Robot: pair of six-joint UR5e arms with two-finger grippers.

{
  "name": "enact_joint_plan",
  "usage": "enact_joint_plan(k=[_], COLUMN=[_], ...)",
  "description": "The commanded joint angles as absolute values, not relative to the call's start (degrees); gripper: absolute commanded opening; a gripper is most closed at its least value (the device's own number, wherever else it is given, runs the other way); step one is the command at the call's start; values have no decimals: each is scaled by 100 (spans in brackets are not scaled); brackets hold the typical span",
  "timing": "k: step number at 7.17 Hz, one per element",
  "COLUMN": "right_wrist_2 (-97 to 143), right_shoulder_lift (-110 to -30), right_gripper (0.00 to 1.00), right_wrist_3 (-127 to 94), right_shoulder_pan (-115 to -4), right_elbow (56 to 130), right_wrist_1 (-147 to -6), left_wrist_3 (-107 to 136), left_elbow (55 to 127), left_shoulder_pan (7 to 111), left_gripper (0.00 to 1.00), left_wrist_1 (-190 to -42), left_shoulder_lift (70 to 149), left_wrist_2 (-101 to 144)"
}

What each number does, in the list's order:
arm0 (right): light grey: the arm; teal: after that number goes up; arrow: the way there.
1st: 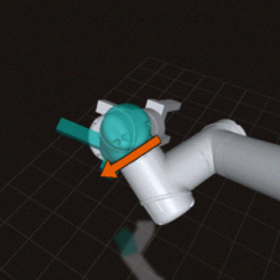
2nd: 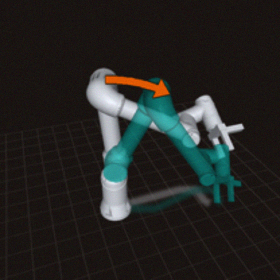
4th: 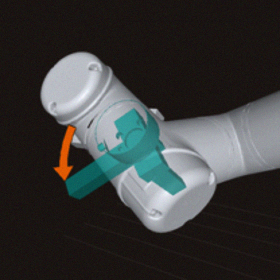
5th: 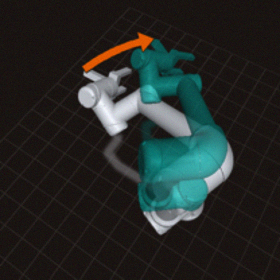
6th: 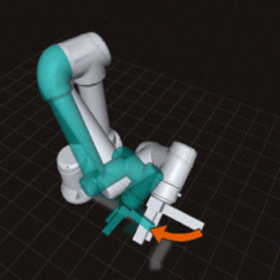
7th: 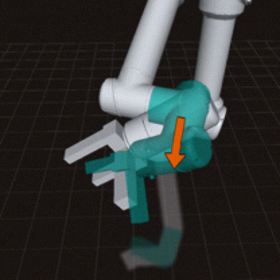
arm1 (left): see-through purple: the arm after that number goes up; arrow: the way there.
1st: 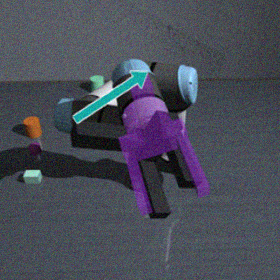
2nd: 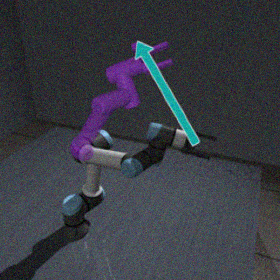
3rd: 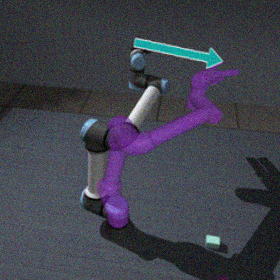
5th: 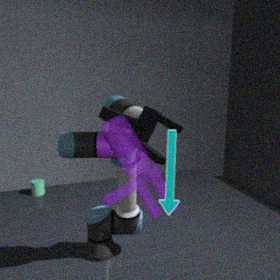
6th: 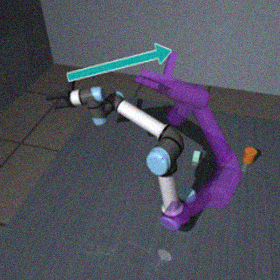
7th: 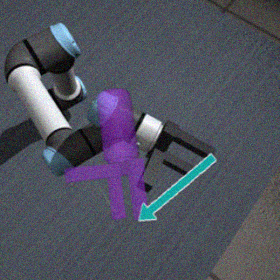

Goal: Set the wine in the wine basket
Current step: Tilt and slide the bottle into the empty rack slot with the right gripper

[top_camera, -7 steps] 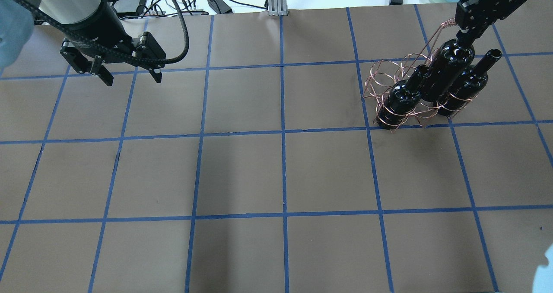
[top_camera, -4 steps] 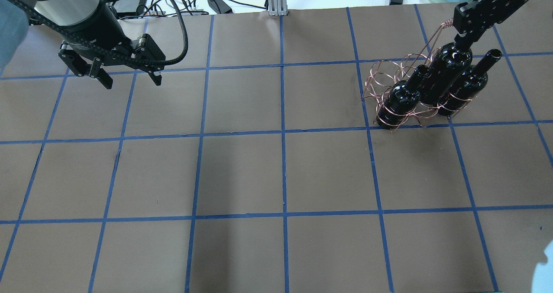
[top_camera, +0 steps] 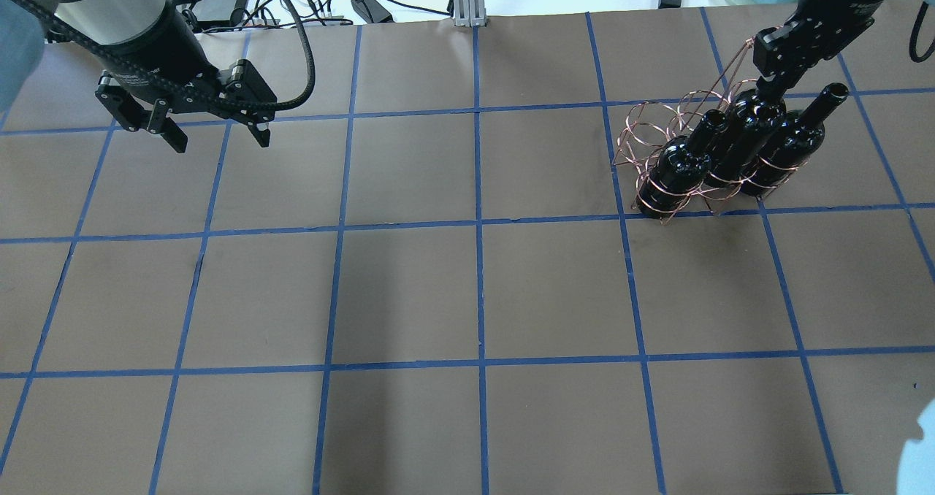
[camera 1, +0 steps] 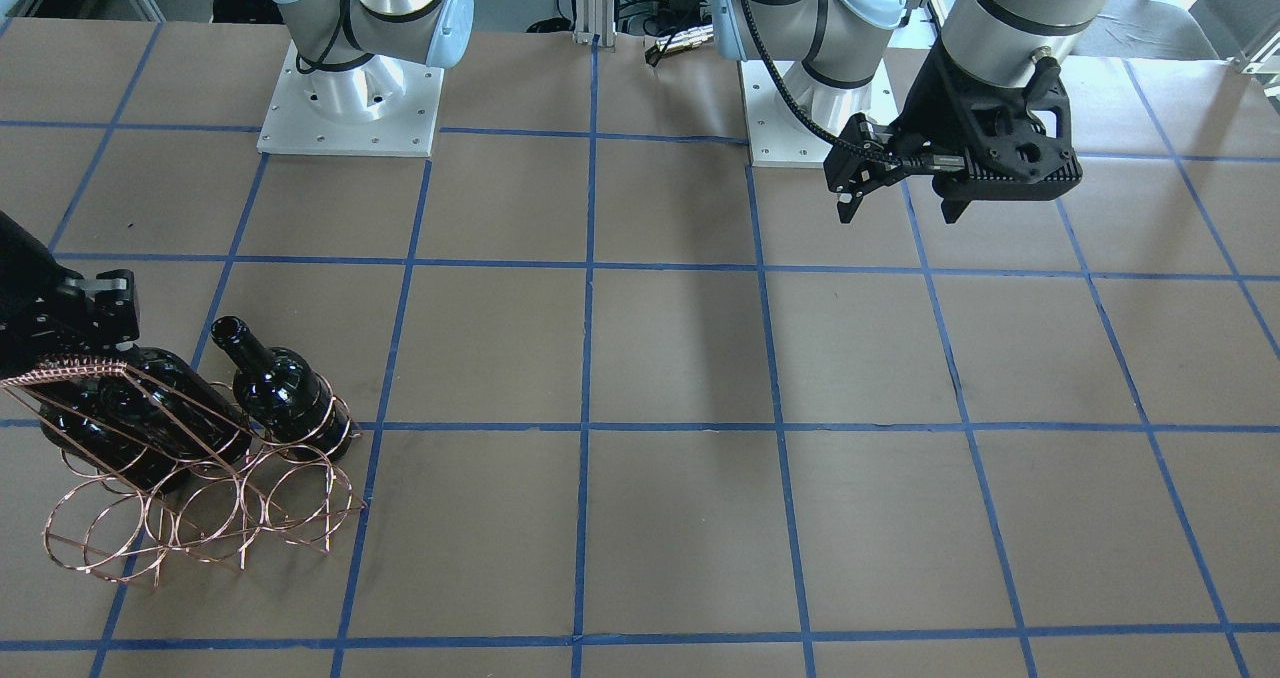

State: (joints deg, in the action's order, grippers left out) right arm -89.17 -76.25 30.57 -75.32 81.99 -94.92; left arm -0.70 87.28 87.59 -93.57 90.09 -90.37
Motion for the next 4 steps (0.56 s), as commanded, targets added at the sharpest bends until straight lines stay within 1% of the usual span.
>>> enact_joint_plan(k=[1,4], right_wrist_2=[-8938,-8921], right_shoulder_lift=[-7480,-7479], right_gripper=[0,1], right_wrist_3=[3085,3023], right_shoulder_pan=[-7532,-7532], right_elbow=[8393,8569], right_wrist_1=[-9911,-9949], left_wrist_3=[-97,-97], left_elbow=[8728,8728], left_shoulder_pan=[8754,8754], left_gripper=[100,100], left_wrist_1=[-9360,-9360], left_shoulder_lift=[9009,9009], left_wrist_2=[-9044,-9053])
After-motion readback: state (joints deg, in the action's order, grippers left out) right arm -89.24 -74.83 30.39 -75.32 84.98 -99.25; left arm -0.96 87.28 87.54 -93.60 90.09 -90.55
